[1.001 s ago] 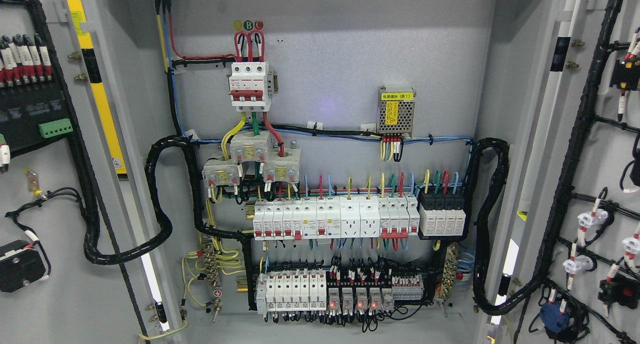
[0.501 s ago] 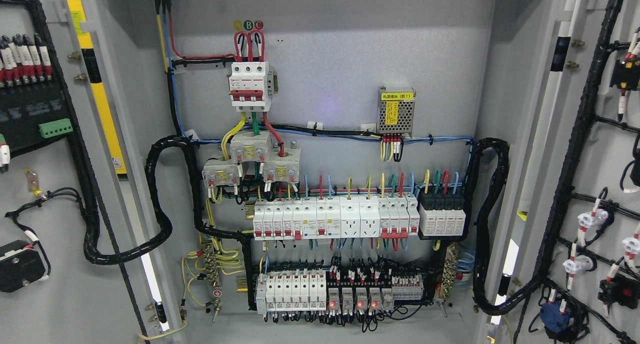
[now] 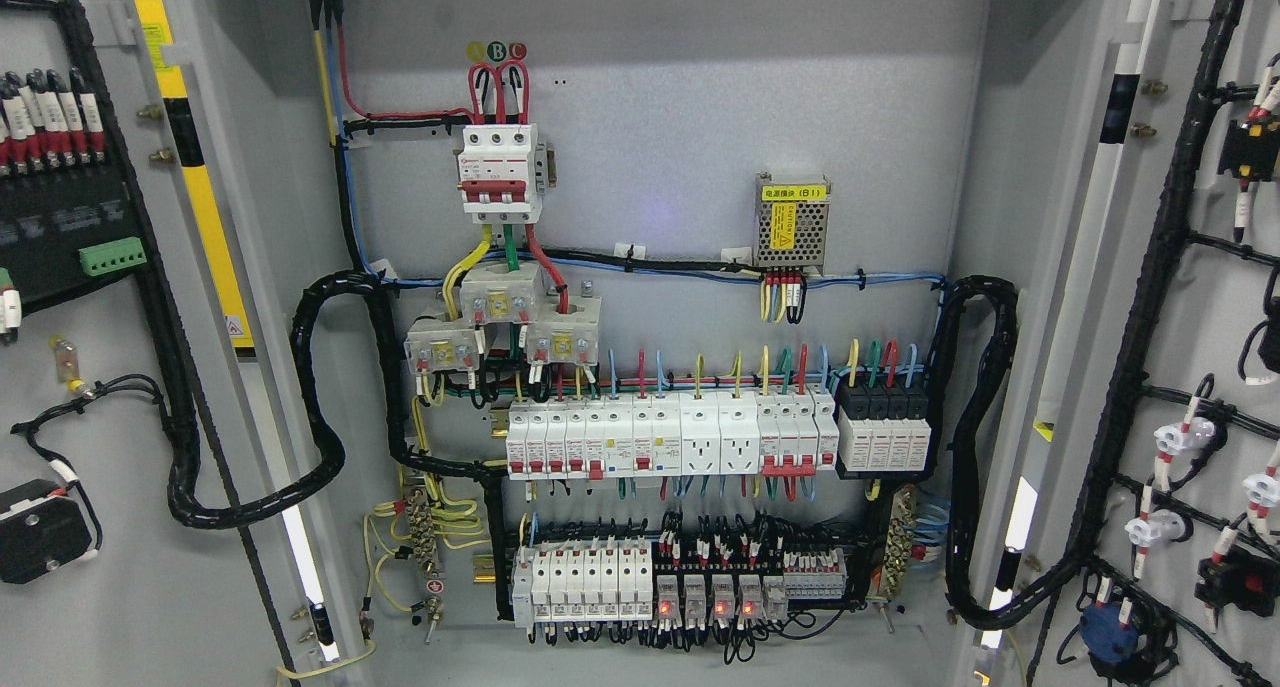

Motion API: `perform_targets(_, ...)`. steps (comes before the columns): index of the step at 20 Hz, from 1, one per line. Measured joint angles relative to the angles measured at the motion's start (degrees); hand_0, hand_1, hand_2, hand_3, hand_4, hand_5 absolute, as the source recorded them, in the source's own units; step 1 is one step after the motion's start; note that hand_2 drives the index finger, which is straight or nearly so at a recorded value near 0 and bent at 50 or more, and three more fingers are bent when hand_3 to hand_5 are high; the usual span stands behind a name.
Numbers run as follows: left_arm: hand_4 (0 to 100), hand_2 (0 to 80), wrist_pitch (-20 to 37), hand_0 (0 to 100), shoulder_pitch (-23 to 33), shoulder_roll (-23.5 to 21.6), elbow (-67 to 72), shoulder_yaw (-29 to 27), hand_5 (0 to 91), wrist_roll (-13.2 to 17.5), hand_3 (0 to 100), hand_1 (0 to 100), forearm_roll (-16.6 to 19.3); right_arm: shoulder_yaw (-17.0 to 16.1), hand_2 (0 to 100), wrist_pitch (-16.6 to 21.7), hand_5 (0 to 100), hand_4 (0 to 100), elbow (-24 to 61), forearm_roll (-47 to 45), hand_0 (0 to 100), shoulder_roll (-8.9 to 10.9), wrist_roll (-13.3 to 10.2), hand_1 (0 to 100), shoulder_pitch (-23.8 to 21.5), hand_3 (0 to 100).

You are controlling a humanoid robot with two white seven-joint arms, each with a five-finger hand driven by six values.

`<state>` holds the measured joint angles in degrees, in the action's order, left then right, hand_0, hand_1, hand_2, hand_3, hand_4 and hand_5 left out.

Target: Open door with both hands

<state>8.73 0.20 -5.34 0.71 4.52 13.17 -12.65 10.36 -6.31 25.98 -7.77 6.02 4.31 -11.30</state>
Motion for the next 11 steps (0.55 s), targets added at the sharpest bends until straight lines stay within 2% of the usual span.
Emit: perform_targets(11,0,0.0,-0.3,0,-0.2,-0.1,3.5,2.7,0.0,-0.1,0,0,0.3,0.2,0,-1.4,0,0,-8.4,3.0,22,-0.74,-0.5,0,3.6,0)
